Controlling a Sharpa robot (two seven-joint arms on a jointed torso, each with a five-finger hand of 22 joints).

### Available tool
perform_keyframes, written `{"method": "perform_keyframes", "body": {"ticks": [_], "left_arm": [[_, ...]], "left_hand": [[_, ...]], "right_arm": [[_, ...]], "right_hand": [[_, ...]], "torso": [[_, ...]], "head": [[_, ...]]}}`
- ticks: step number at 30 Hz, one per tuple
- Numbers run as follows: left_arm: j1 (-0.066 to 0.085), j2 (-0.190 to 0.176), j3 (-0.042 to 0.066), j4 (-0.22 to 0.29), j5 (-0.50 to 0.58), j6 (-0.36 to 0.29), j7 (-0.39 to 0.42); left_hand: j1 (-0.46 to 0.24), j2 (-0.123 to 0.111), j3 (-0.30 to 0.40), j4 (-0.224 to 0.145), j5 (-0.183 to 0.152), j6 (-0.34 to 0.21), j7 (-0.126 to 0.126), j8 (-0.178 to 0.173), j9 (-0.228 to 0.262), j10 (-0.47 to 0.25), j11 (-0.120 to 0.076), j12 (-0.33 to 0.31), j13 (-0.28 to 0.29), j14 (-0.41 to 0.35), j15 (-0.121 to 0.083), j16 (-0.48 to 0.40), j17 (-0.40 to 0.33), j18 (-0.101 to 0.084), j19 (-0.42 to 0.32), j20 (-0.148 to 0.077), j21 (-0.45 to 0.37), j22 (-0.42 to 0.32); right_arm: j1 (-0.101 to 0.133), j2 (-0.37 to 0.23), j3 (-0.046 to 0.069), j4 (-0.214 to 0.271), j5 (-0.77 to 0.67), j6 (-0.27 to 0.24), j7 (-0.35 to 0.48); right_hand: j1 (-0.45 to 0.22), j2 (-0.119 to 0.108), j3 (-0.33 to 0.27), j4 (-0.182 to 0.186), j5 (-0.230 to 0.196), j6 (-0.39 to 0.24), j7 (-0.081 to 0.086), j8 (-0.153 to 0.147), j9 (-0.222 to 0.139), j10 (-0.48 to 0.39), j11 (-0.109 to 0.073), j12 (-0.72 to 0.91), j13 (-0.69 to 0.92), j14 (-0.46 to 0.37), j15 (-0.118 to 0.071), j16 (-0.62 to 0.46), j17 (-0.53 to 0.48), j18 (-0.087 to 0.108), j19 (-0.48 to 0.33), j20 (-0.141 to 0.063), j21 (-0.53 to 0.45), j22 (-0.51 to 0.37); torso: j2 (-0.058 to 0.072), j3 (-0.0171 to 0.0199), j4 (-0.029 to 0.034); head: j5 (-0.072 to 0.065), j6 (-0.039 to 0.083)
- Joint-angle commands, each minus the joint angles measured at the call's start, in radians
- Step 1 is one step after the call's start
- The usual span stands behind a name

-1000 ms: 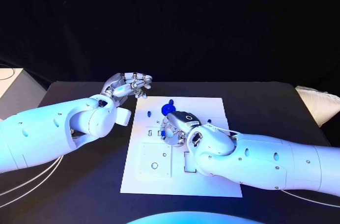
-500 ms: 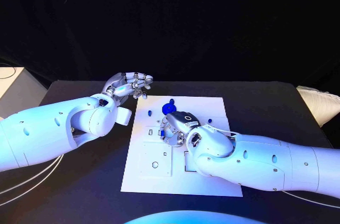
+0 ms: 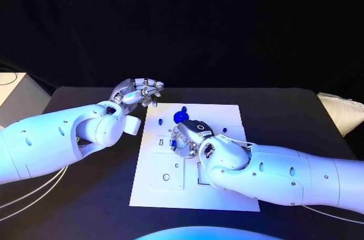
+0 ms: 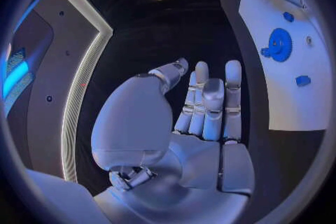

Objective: Assemble the parts on the task board

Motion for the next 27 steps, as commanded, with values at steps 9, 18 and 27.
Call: {"method": "perform_keyframes", "body": {"ticks": [9,18,27], "left_arm": [[0.001,0.003,0.000,0.000,-0.007,0.023,-0.002],[0.000,0.004,0.000,-0.002,-0.008,0.024,-0.003],[0.000,0.005,0.000,-0.004,-0.008,0.024,-0.003]], "left_hand": [[-0.010,-0.004,0.007,-0.001,0.004,-0.009,0.000,0.006,0.001,-0.010,0.000,0.015,0.007,0.012,0.000,0.015,0.012,0.013,-0.004,-0.001,0.011,0.003],[-0.010,-0.005,0.009,-0.001,0.004,-0.012,0.000,0.009,0.001,-0.013,0.000,0.024,0.012,0.019,0.000,0.027,0.024,0.012,0.000,-0.001,0.018,0.011],[-0.010,-0.005,0.010,-0.002,0.004,-0.014,0.000,0.012,0.001,-0.016,0.000,0.032,0.015,0.024,0.000,0.037,0.033,0.011,0.007,-0.001,0.026,0.021]], "right_arm": [[-0.006,0.002,-0.003,-0.004,-0.010,0.030,-0.017],[-0.006,0.001,-0.003,-0.002,-0.013,0.025,-0.019],[-0.006,-0.001,-0.003,-0.001,-0.014,0.008,-0.017]], "right_hand": [[-0.026,-0.016,-0.009,0.011,-0.009,-0.032,0.008,-0.012,-0.008,0.029,0.011,-0.014,0.191,0.097,0.006,-0.003,0.242,-0.008,0.078,0.001,-0.009,0.225],[-0.033,-0.024,-0.015,0.015,-0.011,-0.043,0.012,-0.015,-0.011,0.023,0.014,-0.020,0.186,0.097,0.009,-0.003,0.241,-0.007,0.076,0.004,-0.013,0.223],[-0.049,-0.033,-0.043,0.032,-0.037,-0.062,0.018,-0.017,-0.018,0.007,0.021,-0.037,0.172,0.096,0.016,-0.005,0.236,-0.007,0.075,0.010,-0.016,0.221]], "torso": [[0.000,-0.0002,0.0005],[0.000,0.0000,-0.0005],[0.000,-0.0001,0.0005]], "head": [[-0.004,0.002],[-0.004,-0.001],[-0.004,-0.001]]}}
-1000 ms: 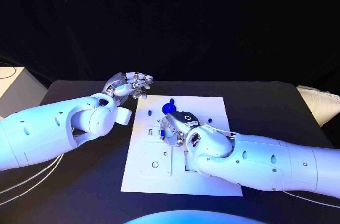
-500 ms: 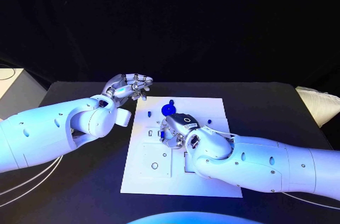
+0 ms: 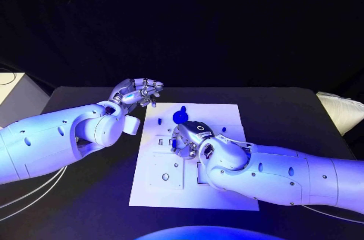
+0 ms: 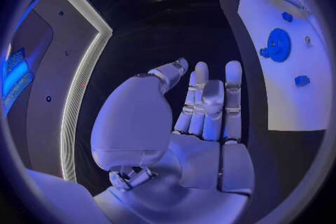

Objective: Assemble the parts on the task board

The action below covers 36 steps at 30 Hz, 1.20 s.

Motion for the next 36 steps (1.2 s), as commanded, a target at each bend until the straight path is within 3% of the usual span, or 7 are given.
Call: {"method": "perform_keyframes", "body": {"ticks": [1,7,12,22,29,33,36], "left_arm": [[0.000,0.002,0.001,0.001,-0.005,0.019,0.002],[0.000,0.003,0.000,0.000,-0.007,0.020,0.000],[0.000,0.003,0.000,-0.003,-0.031,0.019,-0.018],[0.000,0.003,0.000,-0.016,-0.212,0.051,-0.257],[0.000,0.008,0.000,-0.018,-0.442,0.216,-0.500],[0.001,0.011,0.000,-0.017,-0.538,0.280,-0.609],[0.002,0.013,0.000,-0.016,-0.598,0.329,-0.691]], "left_hand": [[-0.006,-0.001,0.007,0.001,0.004,-0.007,0.000,0.007,0.002,-0.009,0.000,0.005,0.002,0.010,0.000,0.009,0.006,0.011,0.007,-0.001,0.006,0.004],[-0.006,-0.002,0.008,0.001,0.004,-0.008,0.001,0.008,0.001,-0.010,0.000,0.008,0.003,0.012,0.000,0.013,0.010,0.010,0.010,-0.001,0.009,0.009],[-0.008,-0.003,0.008,0.002,0.004,-0.012,0.002,0.009,0.001,-0.012,0.001,0.015,0.006,0.020,0.000,0.027,0.024,0.008,0.020,-0.001,0.020,0.024],[-0.070,-0.026,-0.026,0.048,0.004,-0.029,-0.007,0.048,0.000,0.004,-0.007,0.166,0.080,0.161,-0.008,0.215,0.243,-0.050,0.280,-0.010,0.223,0.340],[-0.139,-0.022,-0.042,0.118,0.004,0.005,-0.034,0.124,0.041,0.032,-0.028,0.245,0.134,0.183,-0.027,0.236,0.273,-0.060,0.327,-0.026,0.257,0.395],[-0.152,-0.018,-0.049,0.150,0.004,0.013,-0.052,0.179,0.088,0.068,-0.043,0.299,0.197,0.192,-0.041,0.244,0.287,-0.064,0.345,-0.037,0.268,0.416],[-0.157,-0.016,-0.049,0.166,0.004,0.008,-0.056,0.198,0.109,0.072,-0.048,0.307,0.204,0.195,-0.045,0.245,0.289,-0.065,0.349,-0.042,0.270,0.420]], "right_arm": [[-0.001,-0.001,0.000,0.002,-0.014,-0.003,-0.002],[-0.001,-0.002,0.000,0.002,-0.014,-0.014,-0.001],[-0.001,-0.007,0.000,0.008,-0.014,-0.037,0.000],[0.008,-0.053,0.002,0.060,-0.006,-0.129,0.040],[0.047,-0.128,0.004,0.103,0.144,-0.175,0.258],[0.074,-0.184,0.005,0.121,0.292,-0.161,0.421],[0.100,-0.238,0.005,0.133,0.423,-0.138,0.534]], "right_hand": [[-0.007,0.000,-0.009,0.001,-0.008,-0.009,0.001,-0.005,-0.001,0.009,0.008,-0.002,0.172,0.096,0.008,-0.005,0.236,-0.007,0.079,0.007,-0.005,0.221],[-0.010,0.003,-0.060,0.031,-0.065,-0.023,0.002,-0.001,-0.008,-0.001,0.011,-0.012,0.163,0.095,0.011,-0.006,0.234,-0.006,0.077,0.010,-0.010,0.218],[-0.004,0.011,-0.140,0.091,-0.119,-0.042,0.005,0.005,-0.016,-0.016,0.014,-0.027,0.150,0.094,0.014,-0.008,0.232,-0.004,0.076,0.013,-0.015,0.215],[-0.001,0.017,-0.213,0.106,-0.132,-0.075,0.014,0.000,-0.028,-0.044,0.021,-0.054,0.125,0.090,0.020,-0.016,0.215,0.000,0.067,0.017,-0.036,0.203],[0.065,0.031,-0.224,0.103,-0.107,-0.091,0.021,0.002,-0.037,-0.060,0.028,-0.066,0.112,0.082,0.025,-0.030,0.188,0.020,0.032,0.023,-0.118,0.152],[0.123,0.040,-0.199,0.097,-0.047,-0.094,0.022,0.015,-0.039,-0.084,0.028,-0.085,0.092,0.078,0.025,-0.038,0.176,0.033,0.005,0.023,-0.182,0.113],[0.161,0.041,-0.167,0.085,0.041,-0.090,0.021,0.028,-0.039,-0.089,0.026,-0.087,0.088,0.078,0.023,-0.040,0.174,0.034,0.004,0.021,-0.190,0.109]], "torso": [[0.000,-0.0004,0.0003],[0.000,-0.0001,-0.0001],[-0.001,0.0002,-0.0003],[-0.008,0.0021,-0.0008],[-0.023,0.0082,-0.0048],[-0.033,0.0113,-0.0069],[-0.040,0.0134,-0.0075]], "head": [[0.000,0.002],[0.000,0.002],[0.000,0.002],[-0.002,0.007],[-0.004,0.011],[0.000,0.013],[0.005,0.013]]}}
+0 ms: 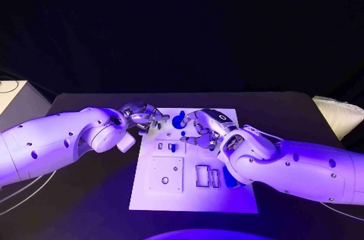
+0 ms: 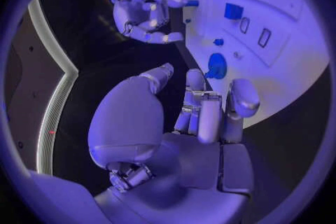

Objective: Assemble the parts on the task board

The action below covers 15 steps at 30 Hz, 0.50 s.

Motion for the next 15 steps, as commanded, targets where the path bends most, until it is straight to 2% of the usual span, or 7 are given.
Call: {"method": "perform_keyframes", "body": {"ticks": [1,2,4,9,15], "left_arm": [[0.002,0.005,0.001,0.003,-0.177,0.148,-0.210],[0.002,0.007,0.001,0.003,-0.190,0.159,-0.229],[0.003,0.014,0.001,0.002,-0.222,0.184,-0.265],[0.004,0.035,0.001,-0.003,-0.294,0.218,-0.310],[0.011,0.062,0.001,-0.008,-0.373,0.242,-0.334]], "left_hand": [[-0.013,0.000,-0.002,0.015,0.004,-0.006,-0.008,0.016,0.017,0.005,-0.001,0.005,0.002,0.043,-0.007,0.004,0.080,-0.010,0.006,-0.004,0.005,0.001],[-0.020,-0.001,-0.005,0.026,0.004,-0.011,-0.009,0.022,0.025,0.003,-0.002,0.004,0.000,0.042,-0.008,0.003,0.078,-0.011,0.006,-0.005,0.005,0.001],[-0.030,-0.004,-0.012,0.041,0.004,-0.023,-0.007,0.024,0.033,-0.003,0.000,-0.001,-0.007,0.041,-0.007,0.000,0.075,-0.011,0.006,-0.006,0.004,0.000],[-0.047,-0.006,-0.030,0.072,0.004,-0.036,-0.005,0.030,0.048,-0.006,0.002,-0.002,-0.009,0.040,-0.006,-0.003,0.072,-0.010,0.004,-0.006,0.002,-0.003],[-0.058,-0.006,-0.052,0.096,0.004,-0.039,-0.006,0.035,0.060,0.001,0.001,0.008,0.005,0.042,-0.006,-0.001,0.076,-0.011,0.007,-0.006,0.002,-0.002]], "right_arm": [[0.024,-0.048,0.001,0.013,0.266,0.012,0.271],[0.031,-0.063,0.001,0.016,0.301,0.017,0.290],[0.051,-0.095,0.001,0.015,0.388,0.027,0.326],[0.095,-0.149,0.003,-0.014,0.546,0.035,0.360],[0.132,-0.179,0.004,-0.057,0.641,0.037,0.366]], "right_hand": [[0.017,-0.005,0.019,-0.005,0.056,0.003,-0.004,0.011,0.000,-0.010,-0.001,-0.006,0.087,0.082,0.005,-0.004,0.174,0.016,0.001,0.003,-0.008,0.109],[0.015,-0.006,0.021,-0.003,0.062,0.004,-0.005,0.013,0.000,-0.010,-0.001,-0.006,0.086,0.082,0.005,-0.005,0.173,0.016,0.000,0.003,-0.010,0.108],[0.002,-0.016,0.021,0.004,0.118,0.003,-0.005,0.020,0.001,-0.012,-0.001,-0.006,0.083,0.081,0.004,-0.006,0.172,0.017,-0.001,0.002,-0.015,0.106],[0.003,-0.017,0.022,0.003,0.127,0.002,-0.005,0.022,0.001,-0.013,-0.002,-0.007,0.081,0.082,0.004,-0.005,0.175,0.016,0.000,0.002,-0.013,0.108],[0.001,-0.018,0.022,0.004,0.132,0.000,-0.005,0.022,0.000,-0.019,-0.001,-0.013,0.076,0.081,0.004,-0.007,0.171,0.018,-0.002,0.002,-0.020,0.104]], "torso": [[-0.015,0.0045,-0.0018],[-0.016,0.0049,-0.0012],[-0.020,0.0057,0.0004],[-0.026,0.0076,0.0010],[-0.030,0.0116,0.0009]], "head": [[0.006,-0.002],[0.007,-0.002],[0.007,-0.004],[0.009,-0.004],[0.009,-0.011]]}}
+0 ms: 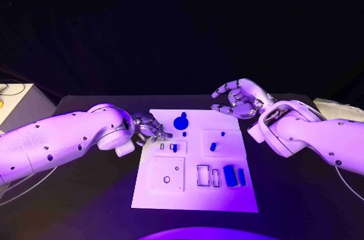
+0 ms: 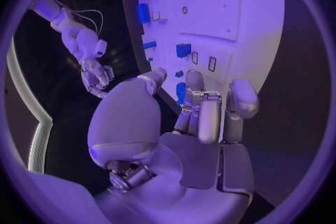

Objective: Assemble the parts on the task board

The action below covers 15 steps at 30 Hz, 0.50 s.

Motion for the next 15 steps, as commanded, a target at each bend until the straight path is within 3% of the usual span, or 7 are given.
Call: {"method": "perform_keyframes", "body": {"ticks": [1,5,10,15], "left_arm": [[0.009,0.016,0.000,-0.004,-0.116,0.071,-0.062],[0.026,0.042,-0.004,-0.012,-0.154,0.095,-0.073],[0.048,0.071,-0.016,-0.018,-0.168,0.114,-0.080],[0.061,0.098,-0.025,-0.025,-0.173,0.149,-0.084]], "left_hand": [[-0.011,0.001,-0.006,0.009,0.004,-0.003,0.001,0.008,0.006,0.005,0.000,0.012,0.013,0.044,-0.007,0.001,0.080,-0.012,0.006,-0.002,0.002,0.005],[-0.014,0.006,-0.016,0.014,0.004,0.002,-0.002,0.016,0.016,0.013,-0.002,0.022,0.026,0.047,-0.009,0.005,0.086,-0.013,0.012,-0.003,0.006,0.013],[-0.017,0.007,-0.020,0.016,0.004,0.003,-0.003,0.018,0.019,0.014,-0.003,0.023,0.028,0.047,-0.009,0.006,0.087,-0.014,0.014,-0.003,0.007,0.016],[-0.020,0.010,-0.022,0.017,0.004,0.002,-0.003,0.019,0.022,0.014,-0.003,0.024,0.029,0.047,-0.010,0.006,0.088,-0.015,0.016,-0.004,0.008,0.020]], "right_arm": [[0.011,-0.007,0.001,-0.019,0.156,0.022,0.061],[0.023,-0.011,0.003,-0.048,0.181,0.029,0.048],[0.029,-0.009,0.004,-0.076,0.190,0.035,0.033],[0.032,-0.004,0.004,-0.099,0.190,0.044,0.016]], "right_hand": [[-0.005,-0.008,0.001,0.003,0.004,-0.002,-0.005,0.005,0.000,-0.011,0.003,-0.006,0.074,0.081,0.004,-0.002,0.170,0.019,-0.003,0.002,-0.007,0.102],[-0.010,-0.011,-0.001,0.005,0.009,-0.009,-0.003,0.003,-0.002,-0.019,0.004,-0.013,0.067,0.078,0.005,-0.006,0.163,0.021,-0.008,0.002,-0.018,0.096],[-0.011,-0.011,-0.001,0.005,0.011,-0.012,-0.003,0.003,-0.002,-0.023,0.004,-0.017,0.063,0.077,0.006,-0.009,0.158,0.022,-0.010,0.003,-0.024,0.092],[-0.012,-0.011,-0.001,0.005,0.014,-0.014,-0.002,0.003,-0.003,-0.025,0.005,-0.018,0.062,0.076,0.006,-0.011,0.155,0.023,-0.012,0.003,-0.029,0.089]], "torso": [[-0.004,0.0037,0.0005],[-0.002,0.0047,0.0023],[-0.003,0.0025,-0.0008],[-0.001,0.0031,-0.0025]], "head": [[0.001,-0.004],[0.001,-0.007],[0.003,-0.012],[0.002,-0.016]]}}
